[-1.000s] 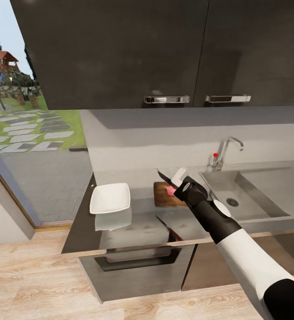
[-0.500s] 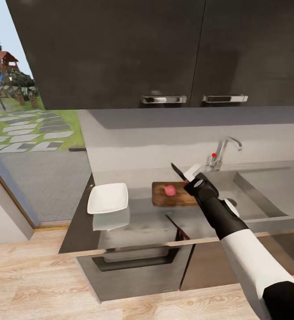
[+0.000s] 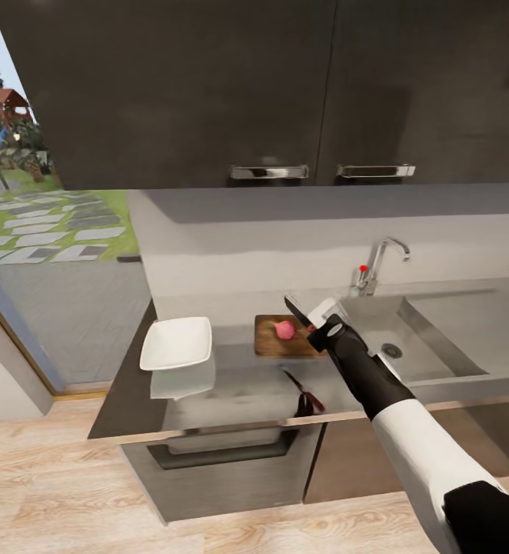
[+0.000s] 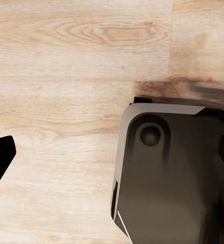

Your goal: In the kitchen, take the Vidalia onion out of the sink, dice it on the chopping board with the paring knife, put the diced onion into the bowl on the countertop, then place both the paring knife and the chopping board into the sink.

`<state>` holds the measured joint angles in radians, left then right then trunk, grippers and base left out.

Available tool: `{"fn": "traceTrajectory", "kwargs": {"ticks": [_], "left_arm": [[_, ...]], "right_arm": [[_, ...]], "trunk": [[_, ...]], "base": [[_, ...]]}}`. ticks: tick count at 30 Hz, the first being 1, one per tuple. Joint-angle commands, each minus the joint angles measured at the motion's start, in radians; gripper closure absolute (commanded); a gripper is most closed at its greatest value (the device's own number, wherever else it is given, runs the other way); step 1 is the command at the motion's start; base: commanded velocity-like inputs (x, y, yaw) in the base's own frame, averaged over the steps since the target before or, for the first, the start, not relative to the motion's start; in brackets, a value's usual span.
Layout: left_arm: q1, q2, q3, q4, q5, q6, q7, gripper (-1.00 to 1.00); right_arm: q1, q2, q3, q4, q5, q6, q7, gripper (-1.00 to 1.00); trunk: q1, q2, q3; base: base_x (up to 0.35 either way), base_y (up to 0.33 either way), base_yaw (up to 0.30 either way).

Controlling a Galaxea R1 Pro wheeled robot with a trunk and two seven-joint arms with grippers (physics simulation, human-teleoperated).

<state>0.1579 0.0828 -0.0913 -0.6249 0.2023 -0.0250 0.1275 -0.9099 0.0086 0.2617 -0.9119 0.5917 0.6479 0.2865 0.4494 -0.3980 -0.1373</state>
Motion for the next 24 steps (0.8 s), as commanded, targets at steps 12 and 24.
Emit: {"fn": "traceTrajectory", "kwargs": {"ticks": [12, 24], "left_arm": [[0.0, 0.002, -0.008, -0.004, 0.011, -0.003, 0.009, -1.0], [0.0, 0.003, -0.008, -0.004, 0.01, -0.003, 0.009, -1.0]], "right_arm": [[0.002, 0.063, 0.003, 0.069, 0.007, -0.034, -0.239, 1.0], [0.002, 0.082, 0.004, 0.093, 0.01, -0.034, -0.253, 1.0]], "trunk": [[0.001, -0.002, -0.002], [0.001, -0.002, -0.002]], "base": [[0.0, -0.035, 0.0], [0.0, 0.0, 0.0]]}}
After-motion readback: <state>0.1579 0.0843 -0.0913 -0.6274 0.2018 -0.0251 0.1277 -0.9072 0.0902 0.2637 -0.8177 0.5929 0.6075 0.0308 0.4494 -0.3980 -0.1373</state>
